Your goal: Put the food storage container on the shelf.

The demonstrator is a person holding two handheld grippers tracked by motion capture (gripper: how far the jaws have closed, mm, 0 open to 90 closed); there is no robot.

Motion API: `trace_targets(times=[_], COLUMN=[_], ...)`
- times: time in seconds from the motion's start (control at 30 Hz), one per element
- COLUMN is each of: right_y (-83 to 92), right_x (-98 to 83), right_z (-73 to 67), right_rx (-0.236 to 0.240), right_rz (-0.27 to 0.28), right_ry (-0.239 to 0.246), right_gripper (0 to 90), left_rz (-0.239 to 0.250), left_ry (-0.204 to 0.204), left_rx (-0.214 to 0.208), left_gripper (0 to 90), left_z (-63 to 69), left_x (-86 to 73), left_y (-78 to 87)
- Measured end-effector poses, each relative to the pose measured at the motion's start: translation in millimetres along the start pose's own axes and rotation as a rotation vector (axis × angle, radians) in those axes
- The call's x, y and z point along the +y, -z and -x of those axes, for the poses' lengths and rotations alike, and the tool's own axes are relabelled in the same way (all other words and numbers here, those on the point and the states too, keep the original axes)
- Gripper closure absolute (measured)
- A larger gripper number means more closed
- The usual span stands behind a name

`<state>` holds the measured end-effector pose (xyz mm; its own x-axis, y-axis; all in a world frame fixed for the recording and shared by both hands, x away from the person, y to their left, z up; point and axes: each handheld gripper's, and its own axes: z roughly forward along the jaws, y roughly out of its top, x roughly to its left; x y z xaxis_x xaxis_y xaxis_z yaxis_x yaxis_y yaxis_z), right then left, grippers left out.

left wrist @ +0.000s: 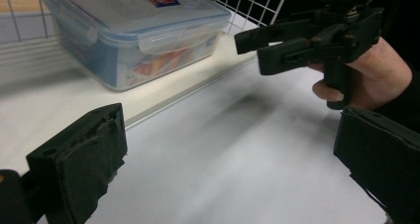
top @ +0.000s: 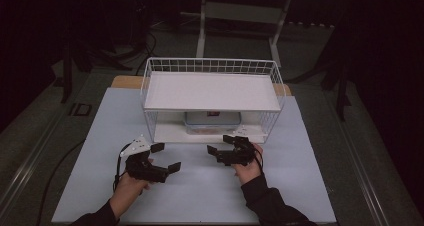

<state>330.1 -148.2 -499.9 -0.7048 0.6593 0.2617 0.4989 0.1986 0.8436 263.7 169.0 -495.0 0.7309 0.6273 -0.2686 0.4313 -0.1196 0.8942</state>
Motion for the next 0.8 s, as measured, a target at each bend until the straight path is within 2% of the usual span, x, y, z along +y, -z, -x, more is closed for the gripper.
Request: trace_targets(times=[0.13, 0.17, 0.37, 0.6, 0.8], right_y=[14.7, 20.8, 42.6, 67.1, 85.9], right_x=[-3.2, -5.0, -14.4, -29.3, -42.9], right_z=[-4.1, -5.5, -8.0, -8.1, -6.0], right_rx=[0.021, 0.028, 0.045, 0.031, 0.021], right_rz=[0.007, 0.018, 0.031, 0.025, 0.026], right_ry=[0.02, 0.027, 0.035, 0.032, 0.038], right_gripper=[17.2, 17.2, 16.5, 16.5, 16.5], left_rz=[-0.005, -0.01, -0.027, -0.024, -0.018], left_ry=[-0.009, -0.019, -0.043, -0.043, -0.058], left_rx=[-0.014, -0.029, -0.038, -0.03, -0.042], left_gripper=[0.0, 0.0, 0.0, 0.0, 0.0], left_z=[1.8, 2.8, 5.1, 7.0, 10.8], left_x=[1.9, 3.3, 1.6, -4.0, -9.7], left_y=[4.8, 8.3, 18.0, 30.0, 38.0])
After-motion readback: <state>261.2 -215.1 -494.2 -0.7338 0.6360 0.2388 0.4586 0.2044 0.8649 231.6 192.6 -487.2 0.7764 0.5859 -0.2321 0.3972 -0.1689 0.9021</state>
